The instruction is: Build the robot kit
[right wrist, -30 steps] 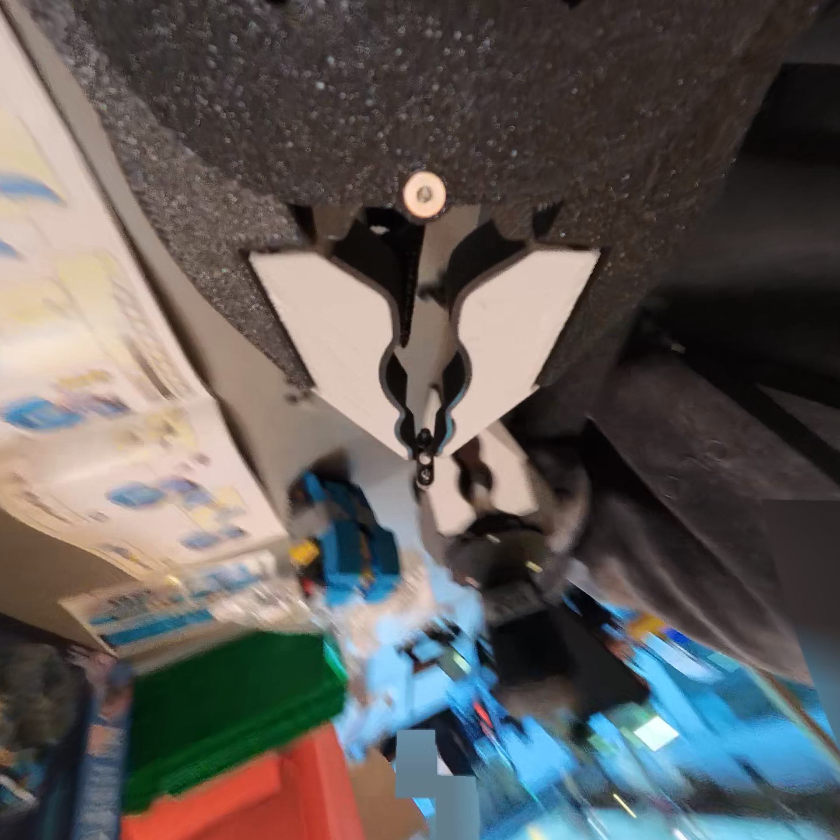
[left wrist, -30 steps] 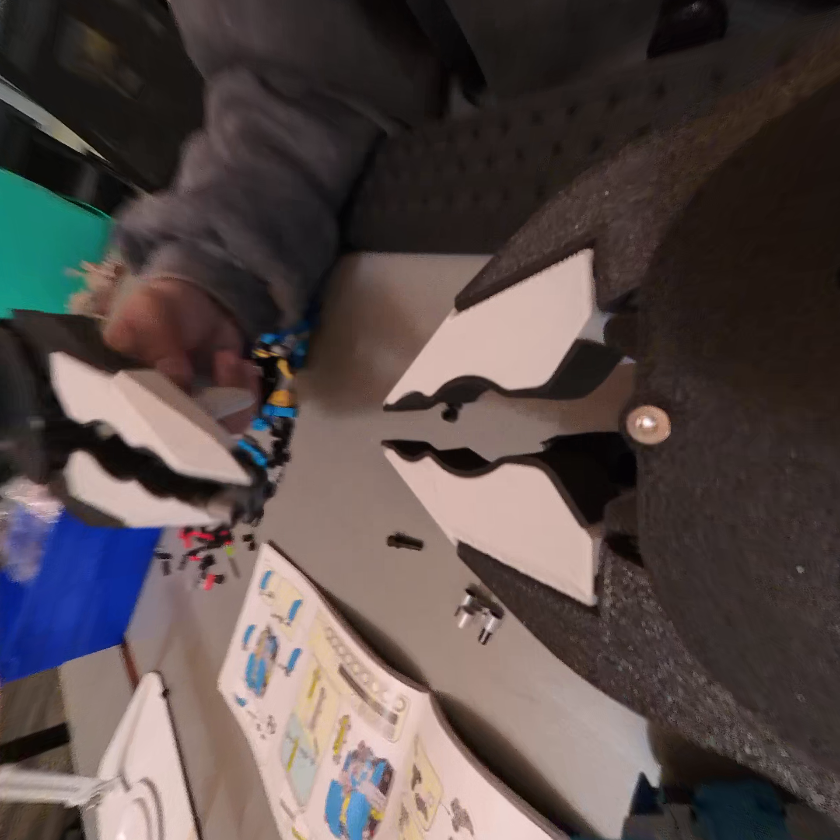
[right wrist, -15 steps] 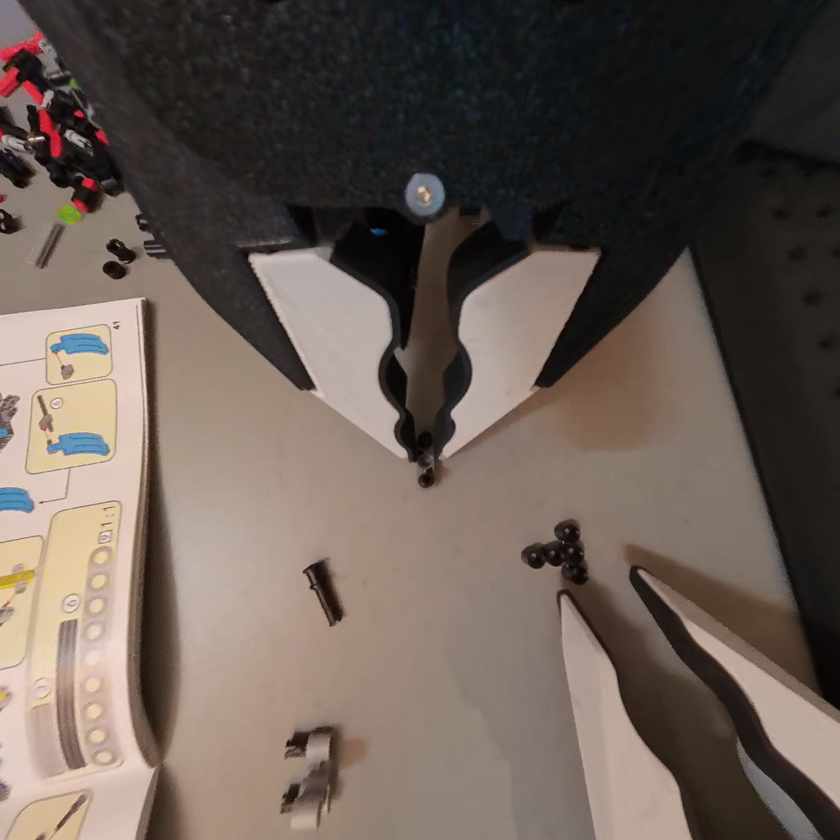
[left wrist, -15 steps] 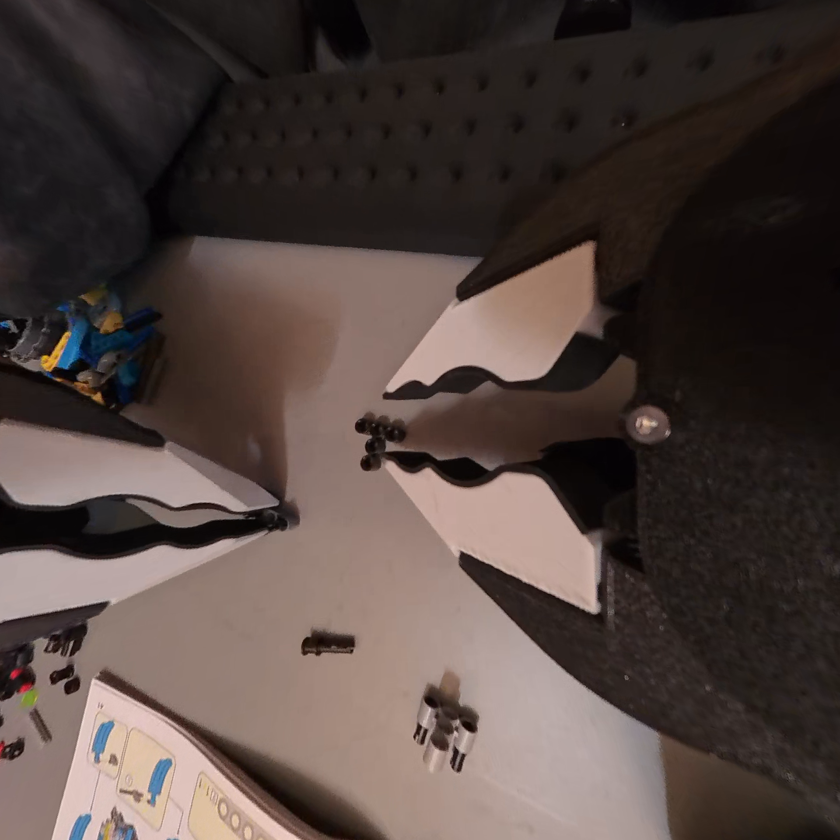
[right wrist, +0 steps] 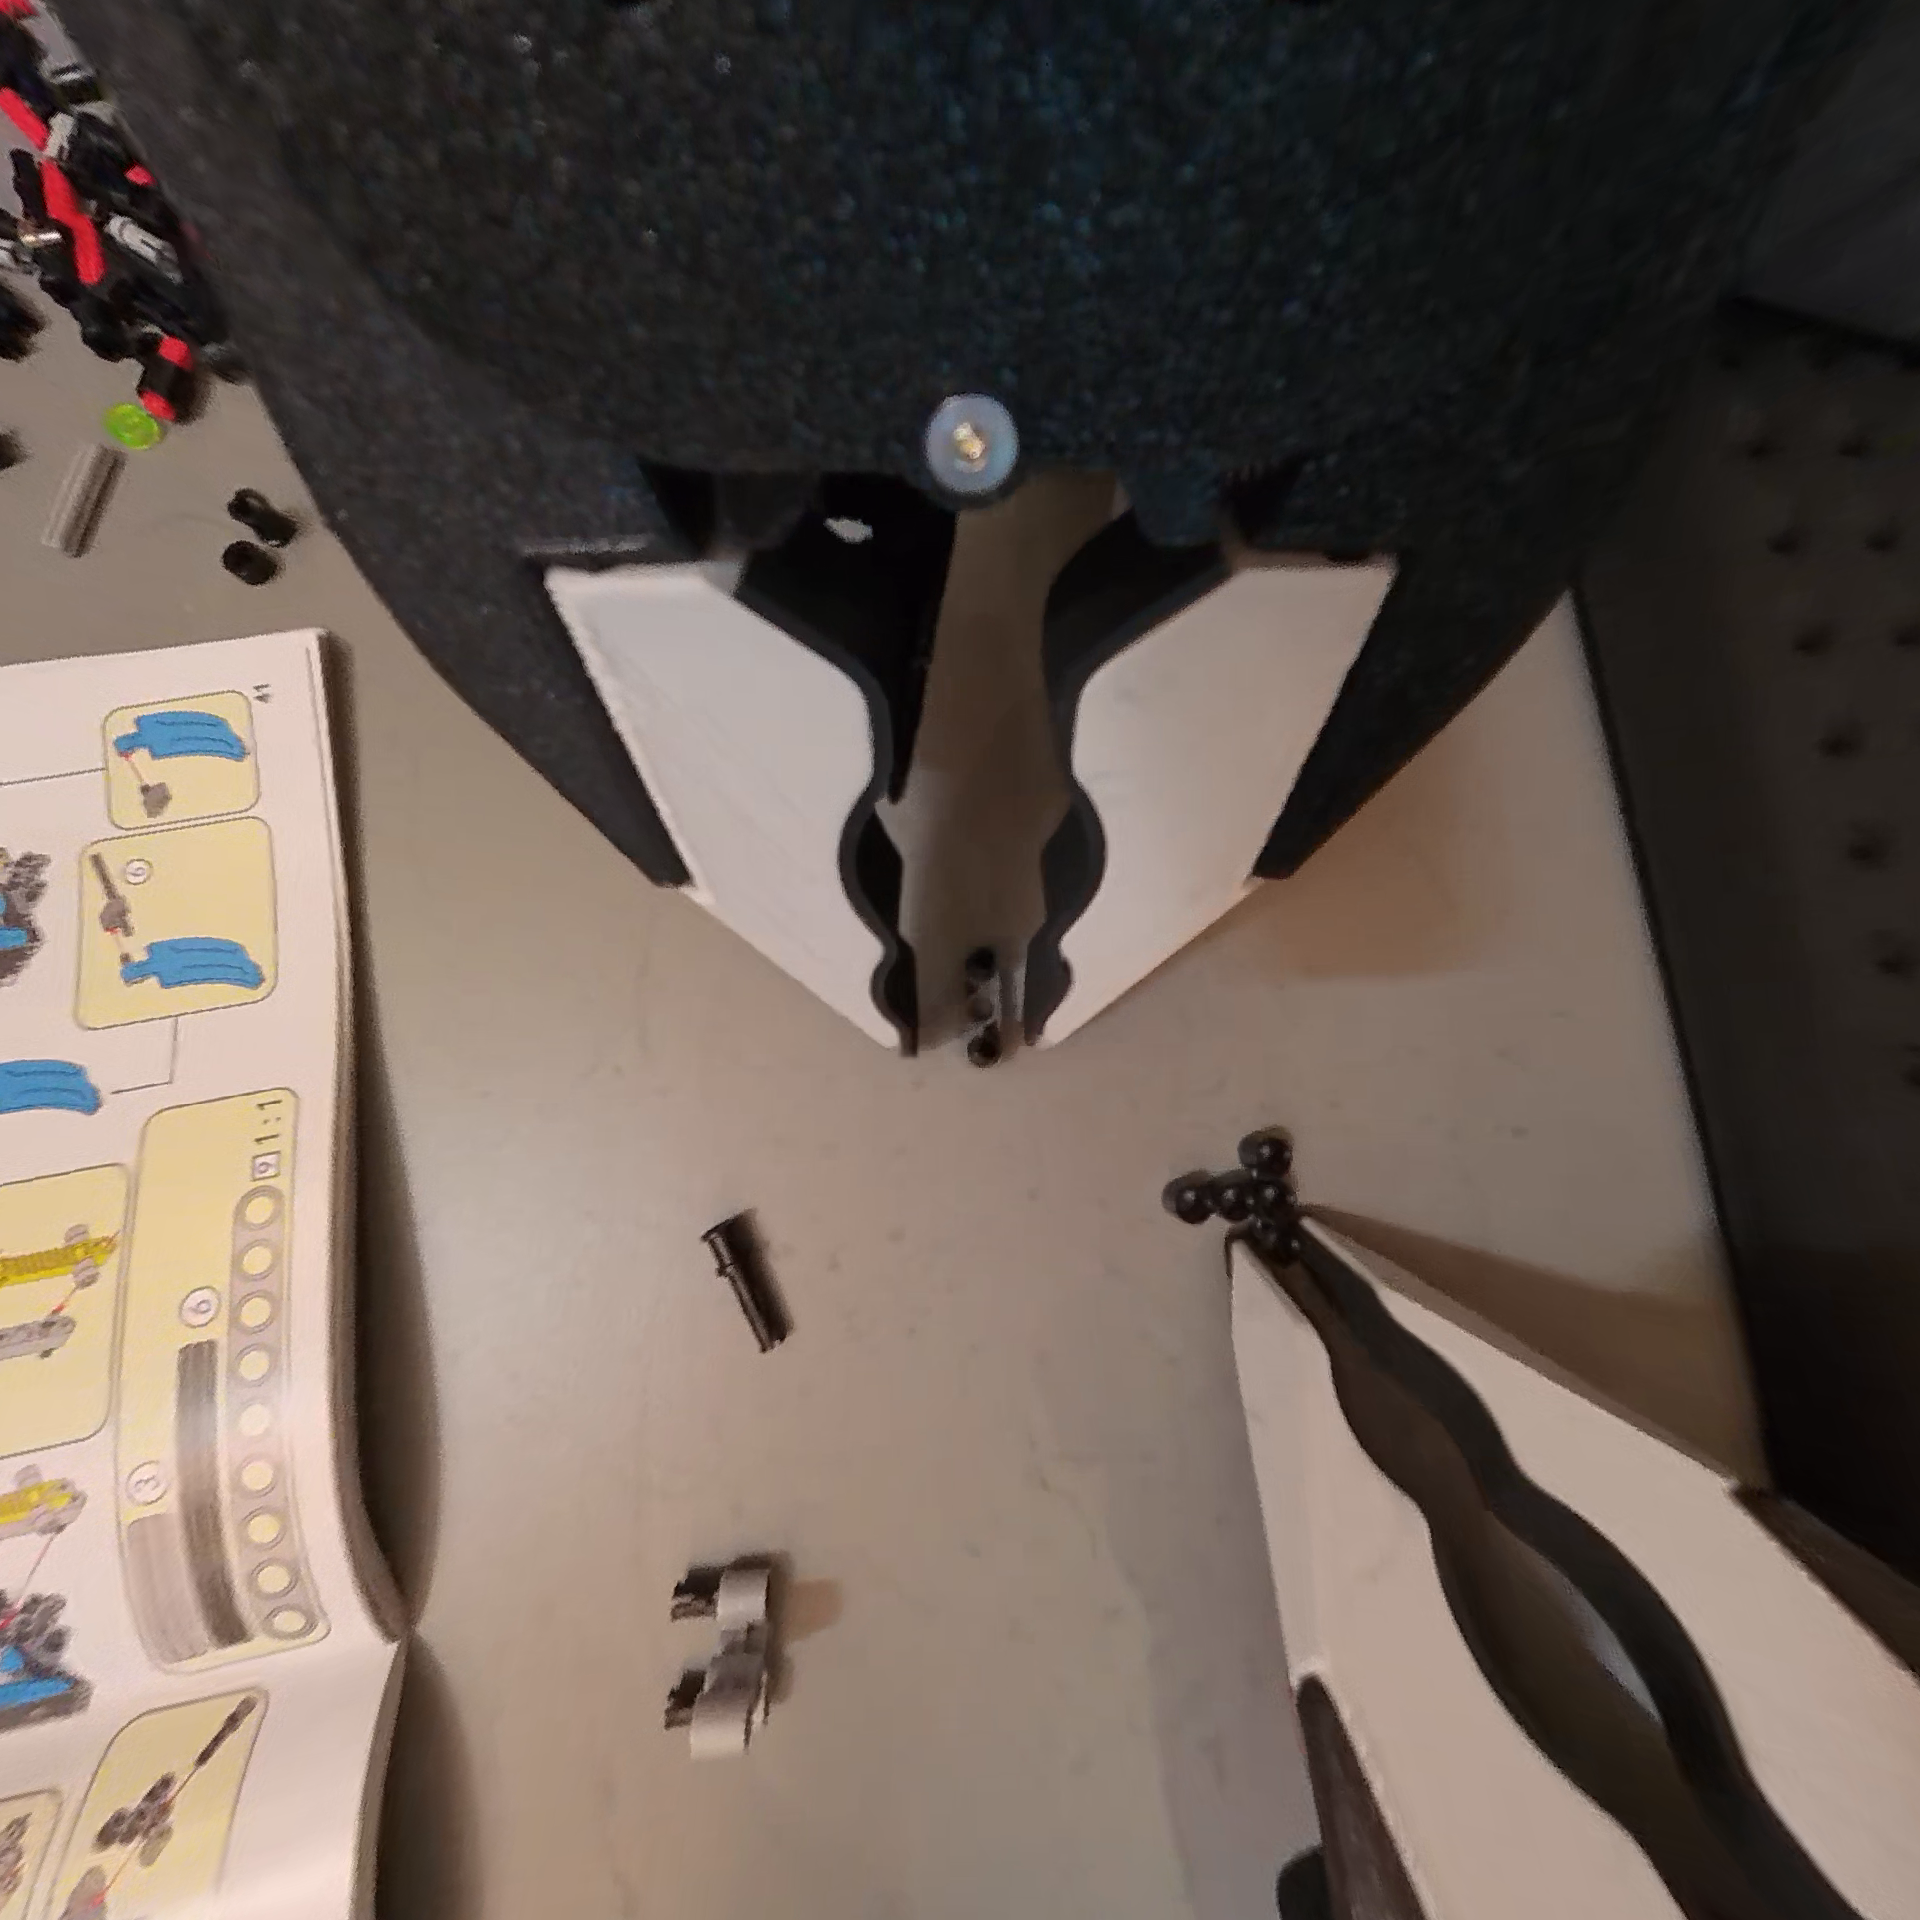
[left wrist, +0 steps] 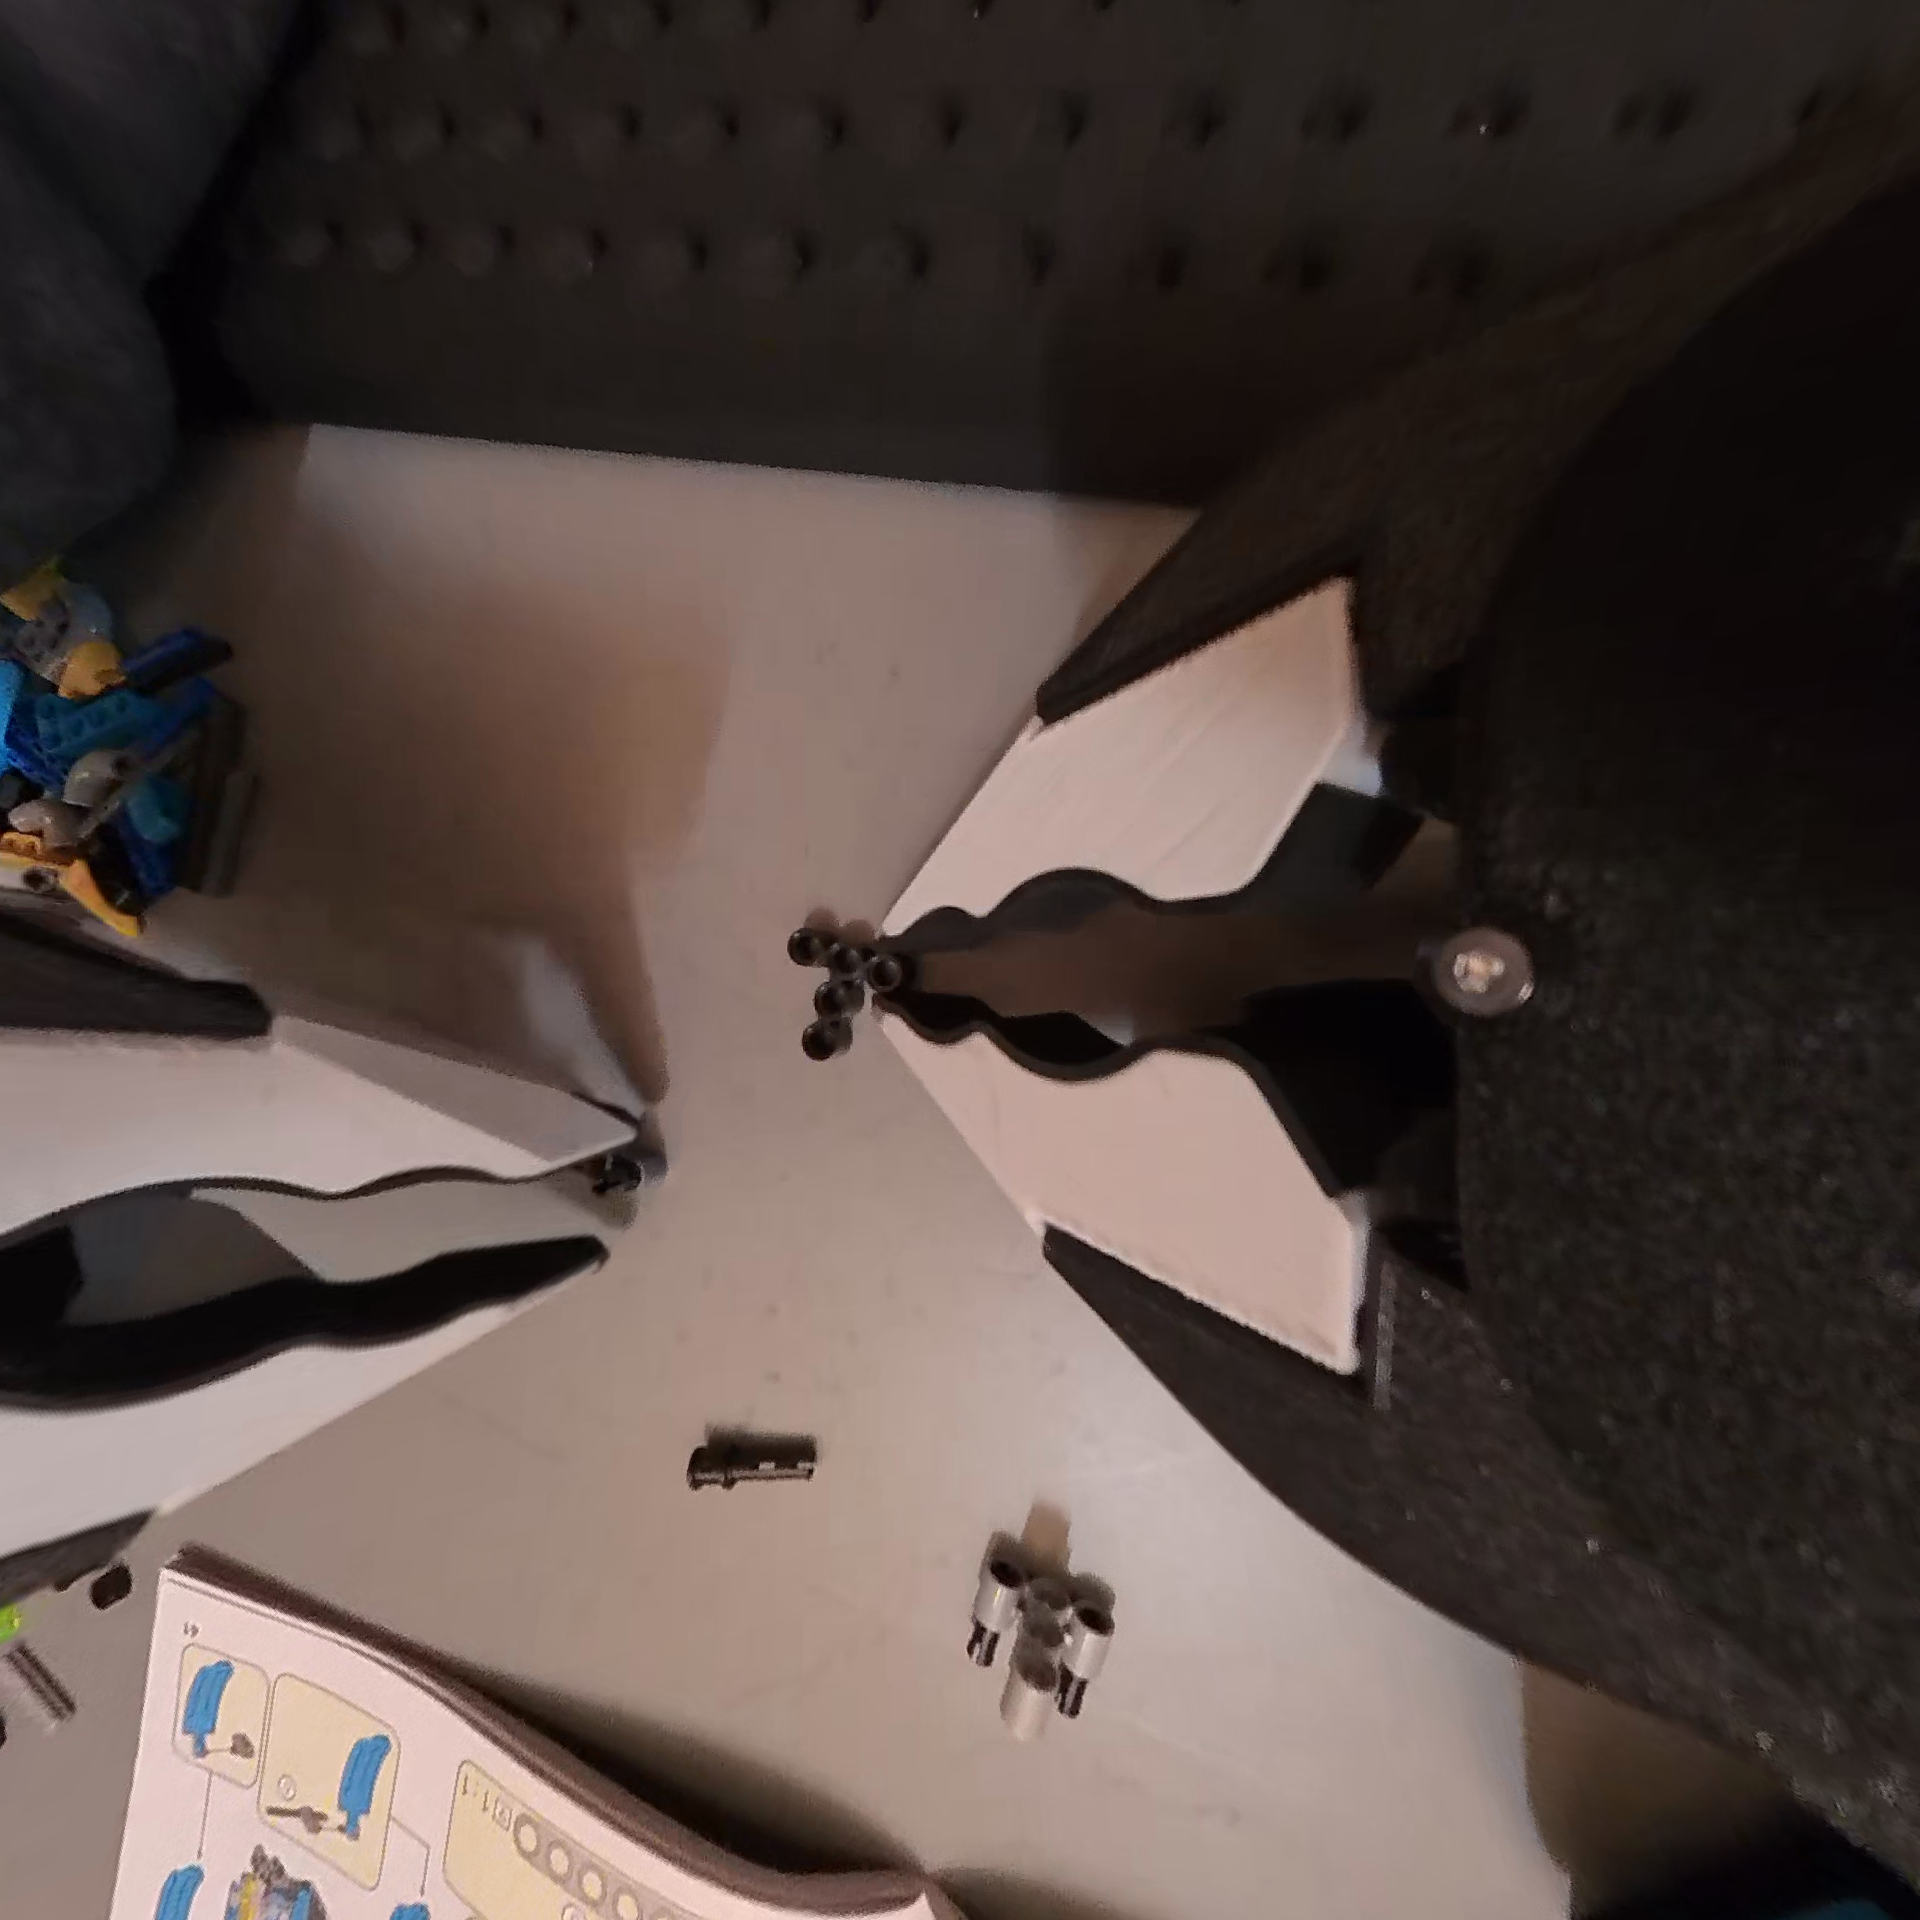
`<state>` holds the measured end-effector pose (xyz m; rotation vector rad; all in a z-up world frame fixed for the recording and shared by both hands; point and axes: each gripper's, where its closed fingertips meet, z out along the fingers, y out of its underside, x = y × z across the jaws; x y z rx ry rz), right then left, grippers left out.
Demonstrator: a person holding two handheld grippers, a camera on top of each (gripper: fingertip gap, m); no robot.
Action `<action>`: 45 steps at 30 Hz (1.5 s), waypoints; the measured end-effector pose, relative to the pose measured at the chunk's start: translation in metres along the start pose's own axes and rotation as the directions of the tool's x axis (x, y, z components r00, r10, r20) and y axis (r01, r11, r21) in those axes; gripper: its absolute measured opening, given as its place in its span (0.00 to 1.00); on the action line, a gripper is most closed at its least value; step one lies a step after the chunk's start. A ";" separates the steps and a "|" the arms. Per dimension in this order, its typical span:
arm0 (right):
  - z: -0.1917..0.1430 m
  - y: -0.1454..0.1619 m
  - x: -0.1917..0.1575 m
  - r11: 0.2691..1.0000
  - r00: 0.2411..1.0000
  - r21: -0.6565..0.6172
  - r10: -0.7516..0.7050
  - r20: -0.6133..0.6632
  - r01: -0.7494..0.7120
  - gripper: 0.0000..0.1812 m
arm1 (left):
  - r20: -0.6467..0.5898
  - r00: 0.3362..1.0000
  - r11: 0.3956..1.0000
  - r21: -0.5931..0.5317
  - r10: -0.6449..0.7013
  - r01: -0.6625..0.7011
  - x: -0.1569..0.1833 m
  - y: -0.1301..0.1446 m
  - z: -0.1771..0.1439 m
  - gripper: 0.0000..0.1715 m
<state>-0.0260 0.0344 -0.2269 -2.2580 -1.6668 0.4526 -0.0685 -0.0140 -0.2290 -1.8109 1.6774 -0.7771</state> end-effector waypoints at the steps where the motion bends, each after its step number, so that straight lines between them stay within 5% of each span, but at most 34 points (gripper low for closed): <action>1: -0.003 -0.004 0.002 1.000 1.000 0.026 -0.006 -0.013 0.006 0.11 | 0.013 1.000 1.000 0.006 0.020 -0.020 -0.002 -0.001 -0.001 0.04; 4: -0.022 -0.031 -0.002 0.980 1.000 0.197 -0.026 0.004 0.024 0.13 | 0.156 0.977 0.983 0.093 0.143 -0.158 -0.019 -0.016 -0.017 0.04; 8: -0.051 -0.063 -0.026 0.896 0.977 0.440 -0.030 0.213 -0.068 0.20 | 0.314 0.929 0.910 0.293 0.198 -0.293 -0.027 -0.055 -0.056 0.04; 12: -0.073 -0.085 -0.035 0.798 0.914 0.557 -0.019 0.405 -0.230 0.20 | 0.486 0.809 0.833 0.251 0.331 -0.492 -0.028 -0.066 -0.069 0.04; 17: -0.070 -0.085 -0.039 0.815 0.921 0.545 -0.038 0.388 -0.196 0.05 | 0.577 0.695 0.774 0.163 0.428 -0.612 -0.024 -0.068 -0.070 0.04; 25: -0.073 -0.096 -0.009 0.763 0.955 0.601 0.072 0.287 -0.239 0.04 | 0.541 0.829 0.872 0.330 0.141 -0.363 -0.052 -0.071 -0.087 0.11; 28: -0.044 -0.083 -0.005 0.857 0.976 0.482 0.100 0.192 -0.183 0.04 | 0.508 0.853 0.901 0.305 0.121 -0.309 -0.053 -0.063 -0.077 0.11; 31: -0.013 -0.053 -0.023 0.959 0.987 0.283 -0.021 0.156 -0.024 0.04 | 0.458 0.881 0.932 0.256 0.117 -0.257 -0.053 -0.052 -0.064 0.11; 38: 0.015 -0.037 -0.028 0.980 0.988 0.159 -0.134 0.078 0.120 0.04 | 0.331 0.933 0.976 0.109 0.141 -0.186 -0.042 -0.023 -0.033 0.11; 45: -0.008 -0.027 -0.018 0.982 0.994 0.177 -0.081 0.069 0.068 0.15 | 0.298 0.941 0.979 0.073 0.159 -0.188 -0.037 -0.016 -0.026 0.11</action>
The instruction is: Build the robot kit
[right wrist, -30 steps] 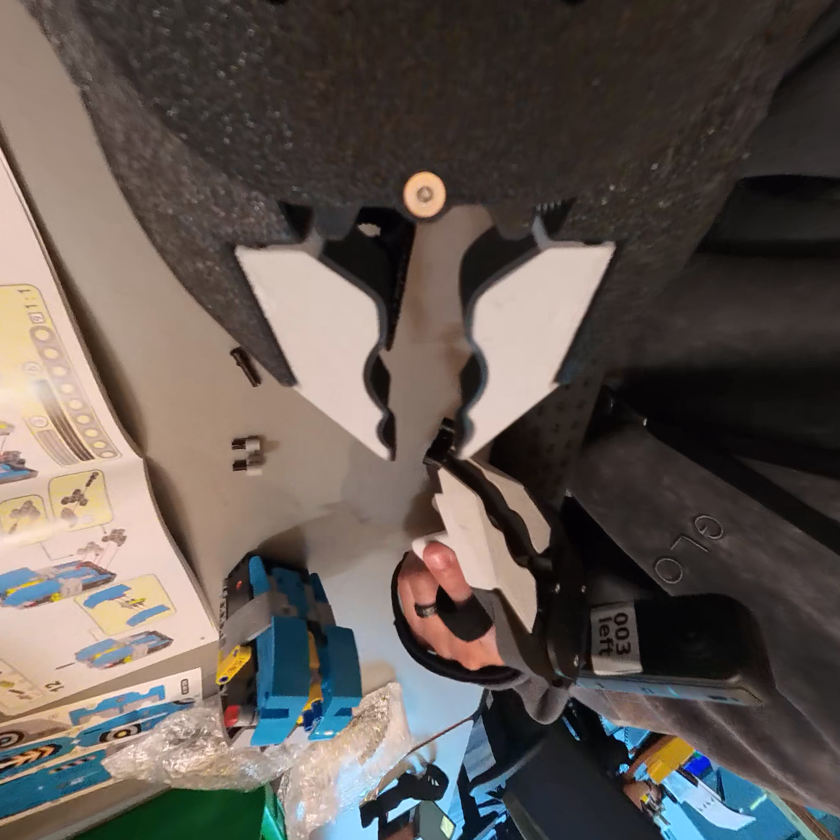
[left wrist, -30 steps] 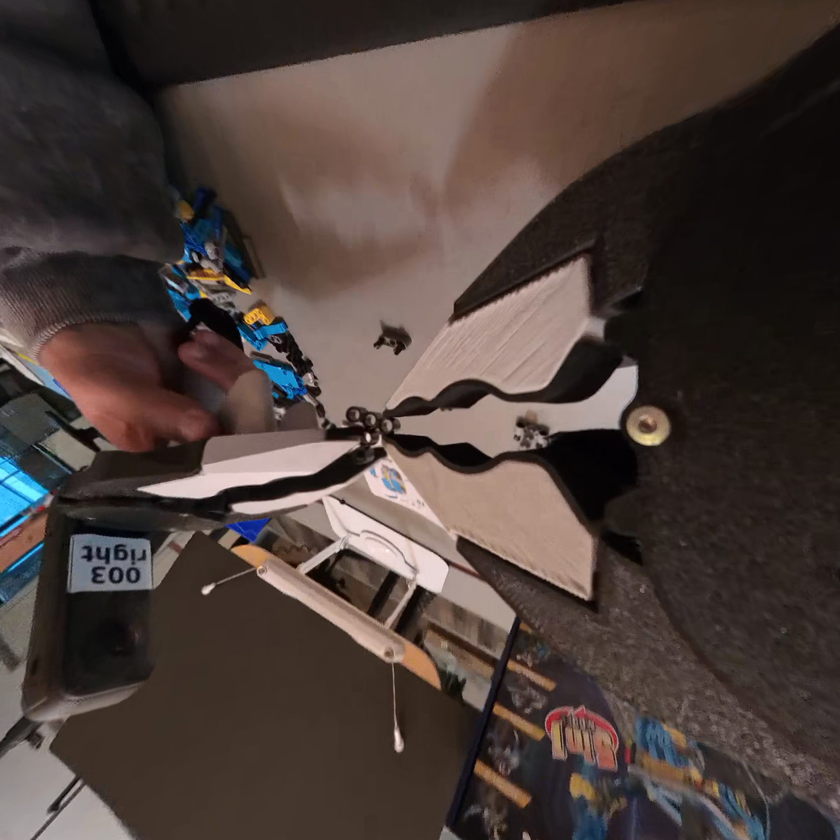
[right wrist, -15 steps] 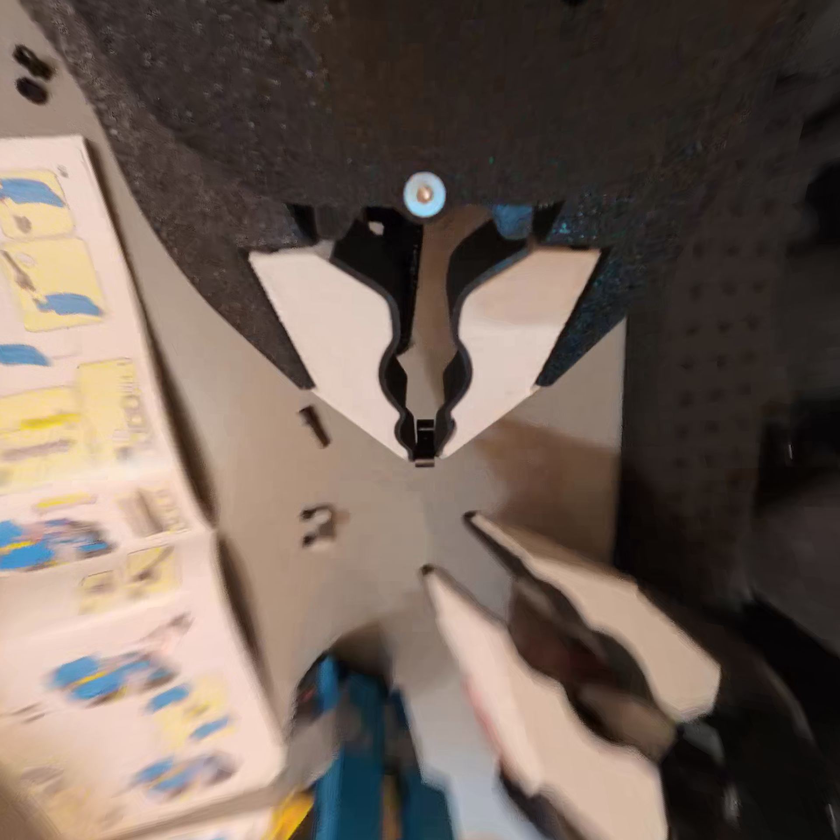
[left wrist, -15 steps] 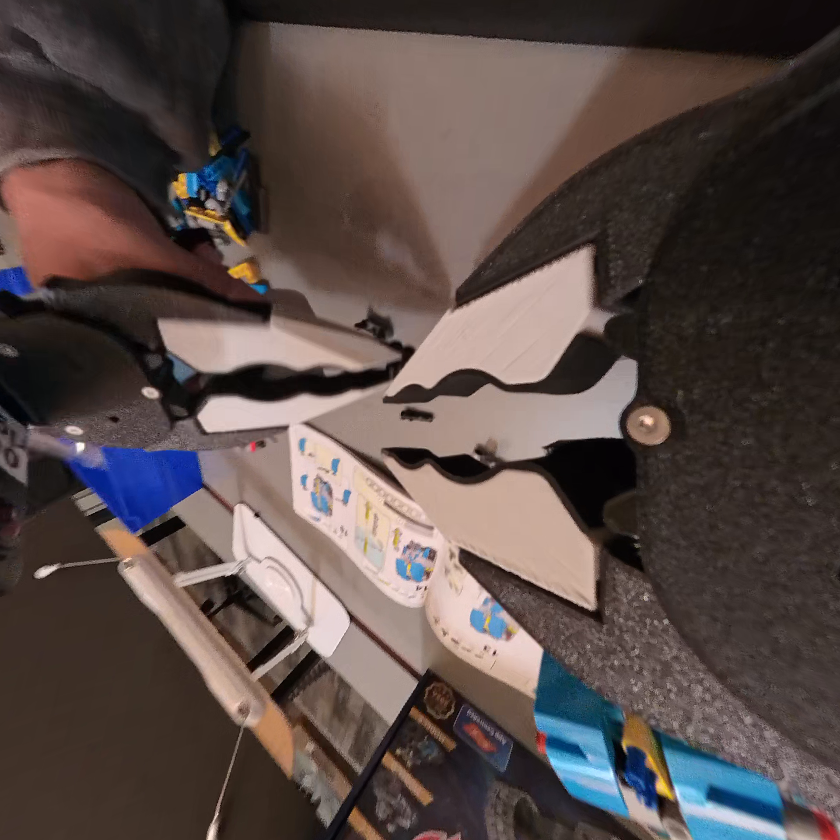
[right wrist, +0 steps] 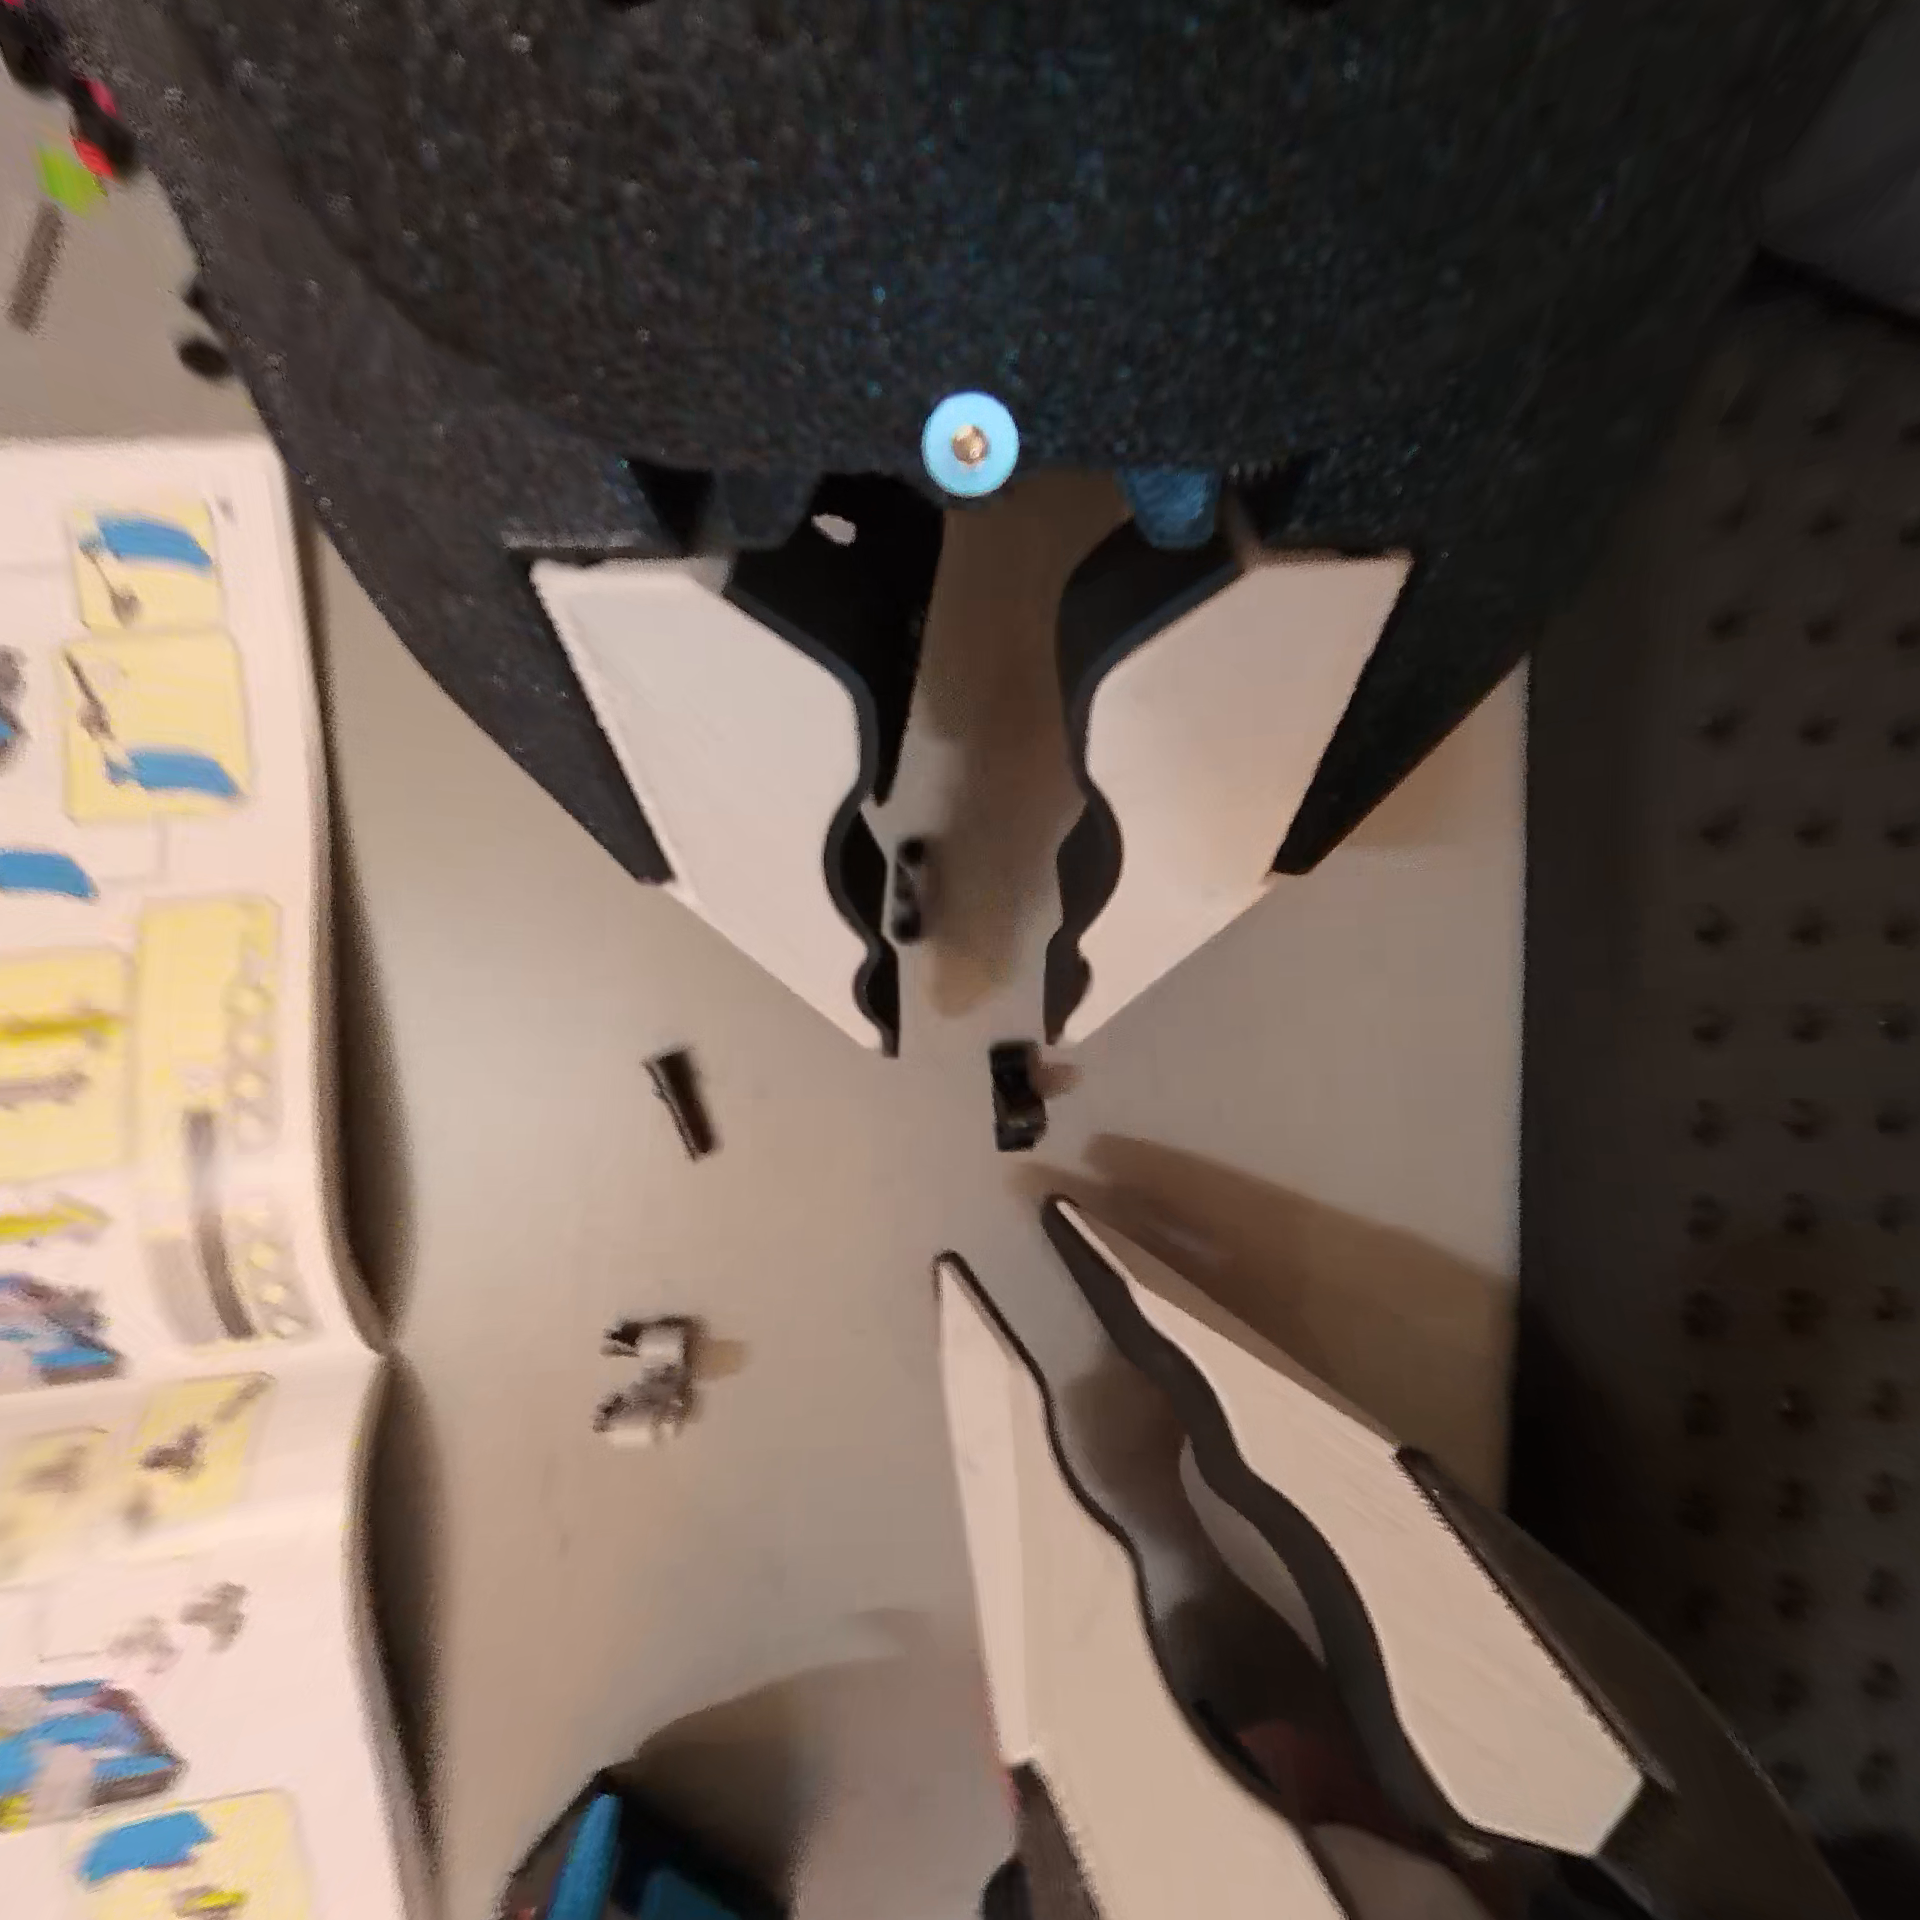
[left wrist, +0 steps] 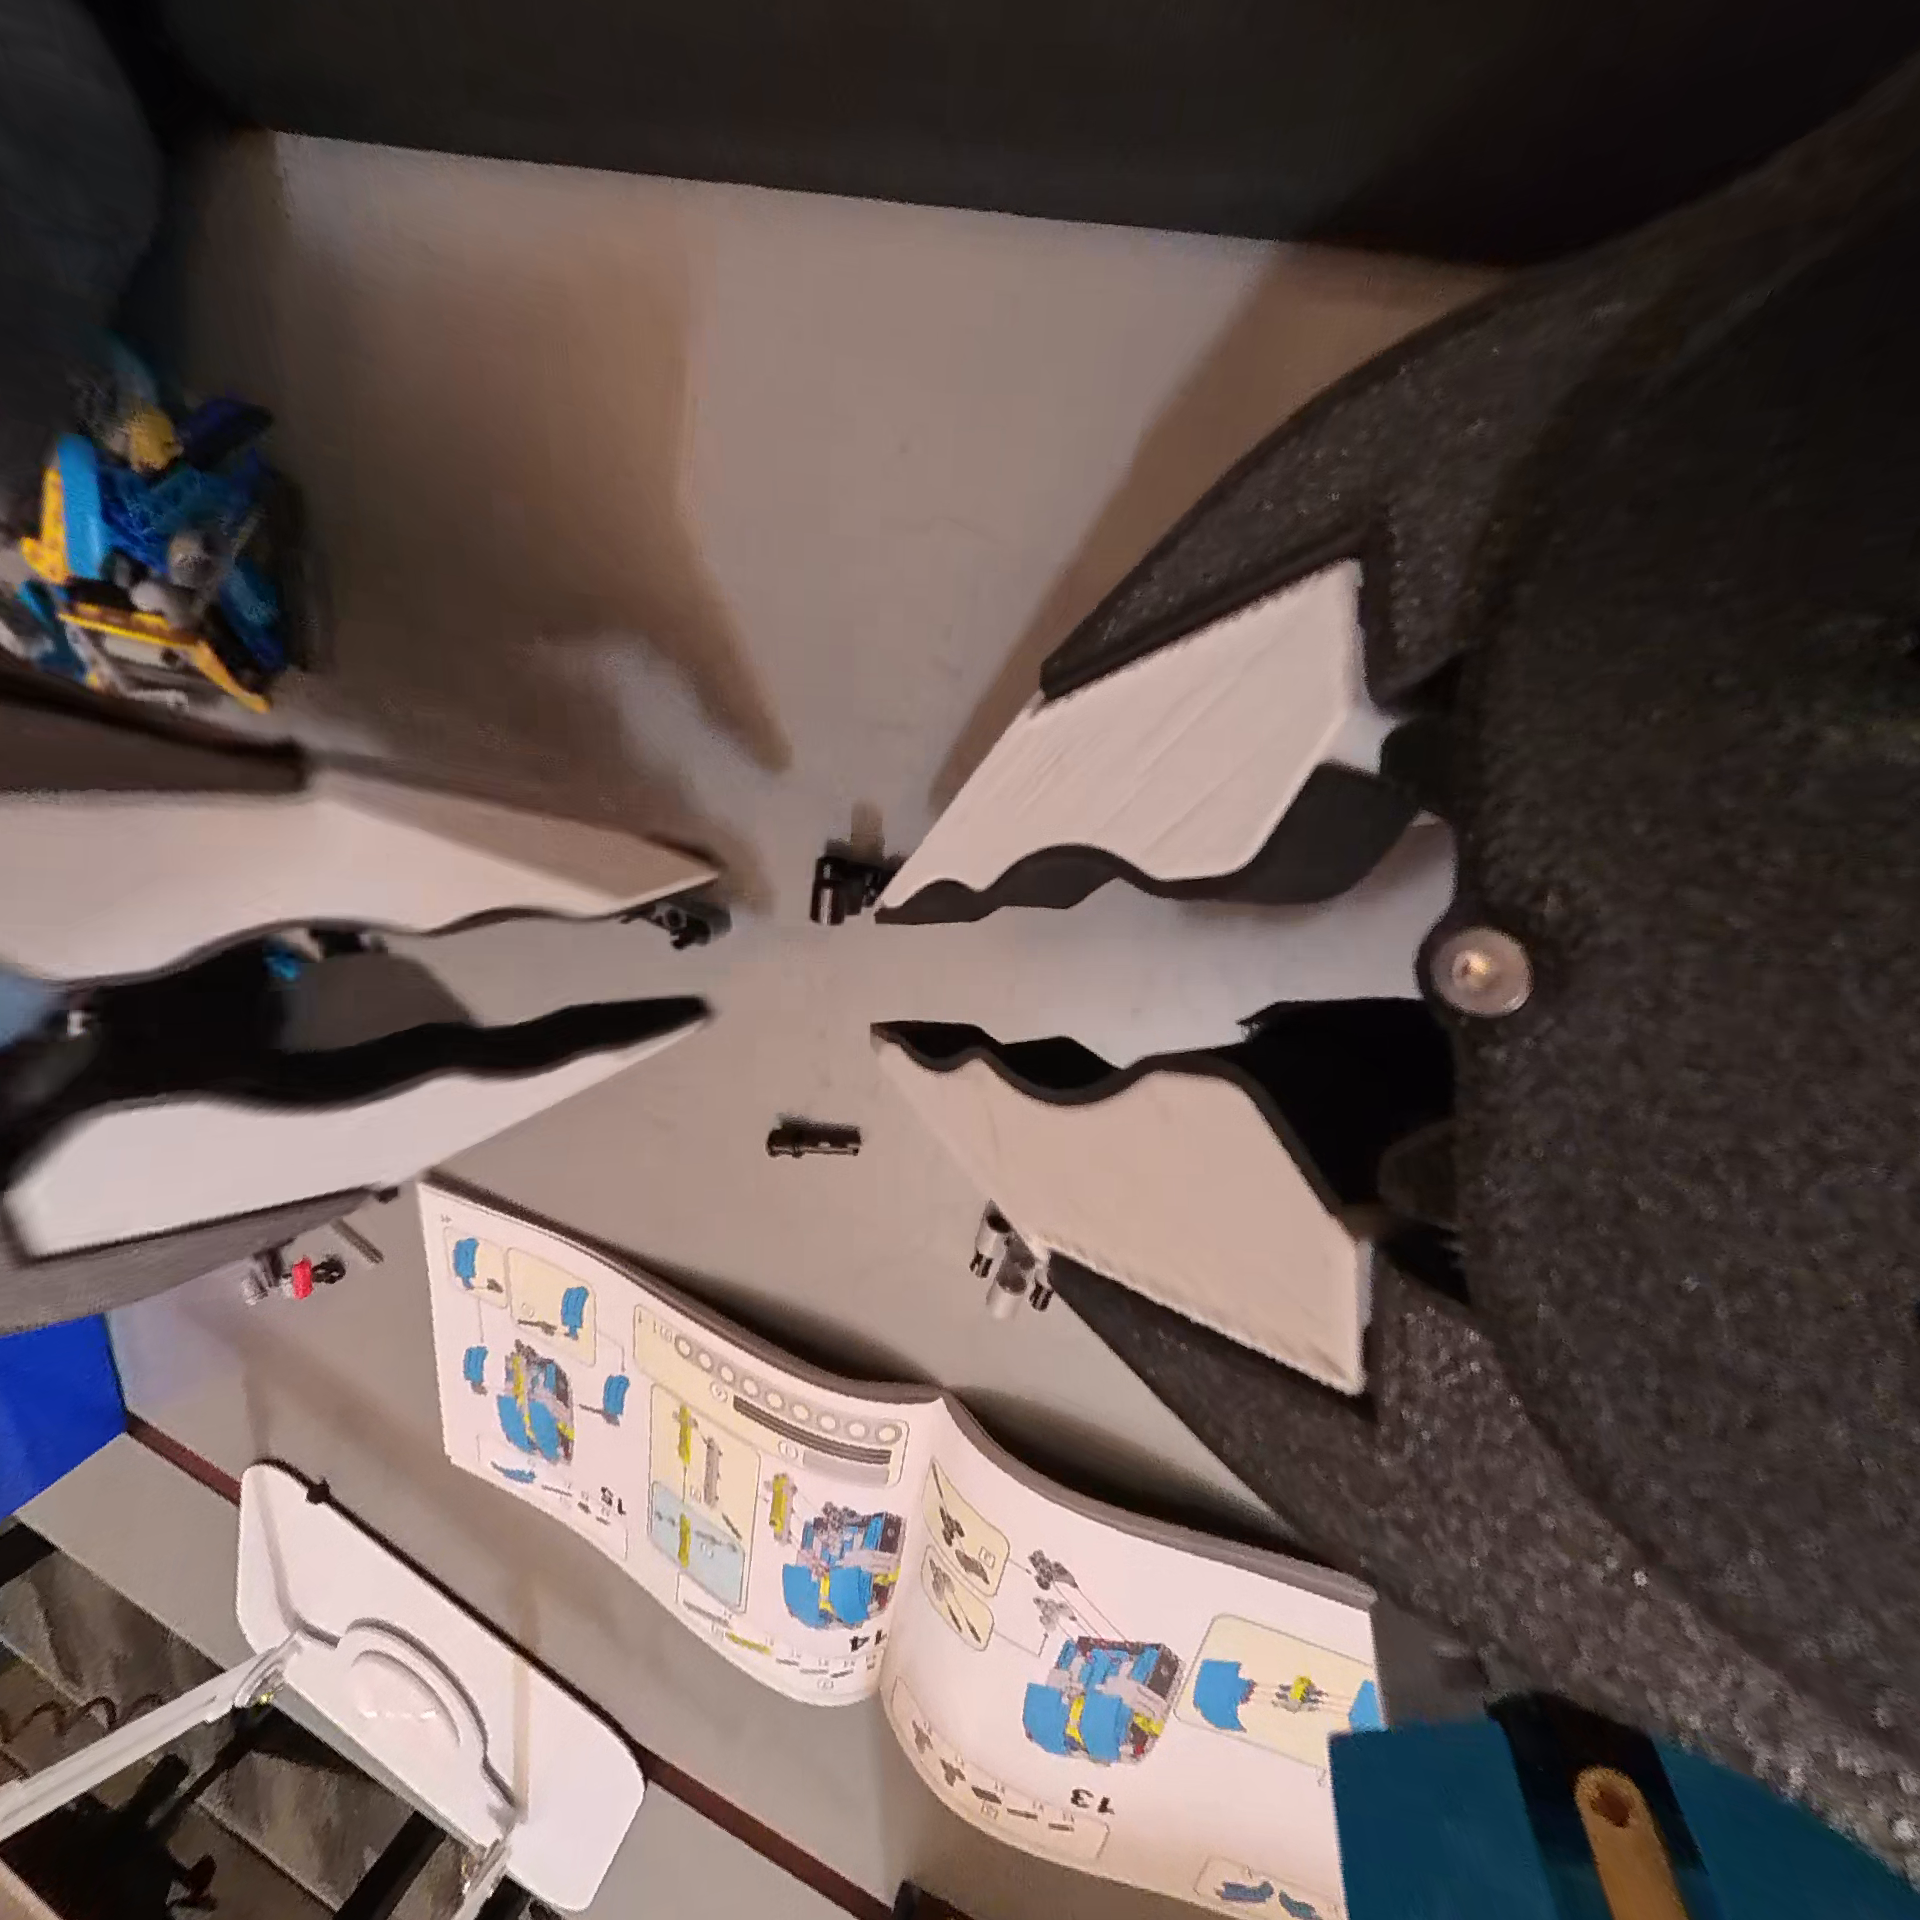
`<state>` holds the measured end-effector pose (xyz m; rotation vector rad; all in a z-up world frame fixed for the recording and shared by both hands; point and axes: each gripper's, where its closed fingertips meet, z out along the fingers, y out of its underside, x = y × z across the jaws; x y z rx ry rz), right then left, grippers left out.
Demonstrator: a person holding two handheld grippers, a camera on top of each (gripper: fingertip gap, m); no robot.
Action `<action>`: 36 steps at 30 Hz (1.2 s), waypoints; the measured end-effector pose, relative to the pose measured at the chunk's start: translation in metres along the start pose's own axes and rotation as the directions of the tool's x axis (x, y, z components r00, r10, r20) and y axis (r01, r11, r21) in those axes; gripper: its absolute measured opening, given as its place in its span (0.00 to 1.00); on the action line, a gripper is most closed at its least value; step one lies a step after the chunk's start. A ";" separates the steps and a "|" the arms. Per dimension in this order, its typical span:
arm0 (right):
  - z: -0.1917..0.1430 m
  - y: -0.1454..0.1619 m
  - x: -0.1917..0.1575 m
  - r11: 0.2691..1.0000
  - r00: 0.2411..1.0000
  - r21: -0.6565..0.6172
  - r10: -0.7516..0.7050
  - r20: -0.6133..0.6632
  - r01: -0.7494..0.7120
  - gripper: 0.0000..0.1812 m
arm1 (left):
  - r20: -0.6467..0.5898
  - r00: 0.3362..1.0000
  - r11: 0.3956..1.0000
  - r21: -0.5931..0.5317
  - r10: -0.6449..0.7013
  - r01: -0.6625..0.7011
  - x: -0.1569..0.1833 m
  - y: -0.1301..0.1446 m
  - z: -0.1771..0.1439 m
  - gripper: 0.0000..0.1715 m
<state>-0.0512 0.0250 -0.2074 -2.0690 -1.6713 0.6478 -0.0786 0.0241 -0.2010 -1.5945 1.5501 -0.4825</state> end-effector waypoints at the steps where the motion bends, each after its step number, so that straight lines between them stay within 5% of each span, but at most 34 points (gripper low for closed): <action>1: -0.010 0.002 0.004 1.000 1.000 0.007 0.018 -0.019 -0.018 0.15 | -0.002 1.000 1.000 -0.002 0.004 -0.004 0.001 0.000 0.000 0.11; 4: -0.024 0.019 0.013 0.996 0.996 -0.034 0.077 -0.054 -0.079 0.13 | -0.012 1.000 1.000 -0.005 0.009 -0.009 0.004 0.001 0.001 0.10; 10: 0.000 0.039 0.011 0.980 0.995 -0.174 0.096 -0.034 -0.100 0.13 | -0.040 0.999 1.000 -0.002 -0.027 0.027 0.008 -0.001 0.000 0.10; 14: 0.000 0.039 0.016 0.979 0.994 -0.175 0.090 -0.064 -0.100 0.04 | -0.045 0.999 1.000 0.000 -0.028 0.028 0.010 -0.002 0.000 0.10; 22: -0.009 0.015 0.020 0.991 0.990 -0.037 0.129 -0.051 -0.130 0.04 | -0.051 0.999 1.000 0.005 0.011 -0.011 0.015 -0.002 0.001 0.10; 27: -0.006 -0.008 0.003 0.990 0.991 0.065 0.120 0.066 -0.124 0.04 | -0.045 0.999 1.000 -0.010 0.029 -0.030 0.016 0.001 0.003 0.11; 36: 0.013 -0.002 -0.009 0.994 0.987 0.000 0.110 0.117 -0.111 0.04 | -0.030 0.999 0.995 -0.092 0.028 -0.030 0.011 0.017 0.010 0.11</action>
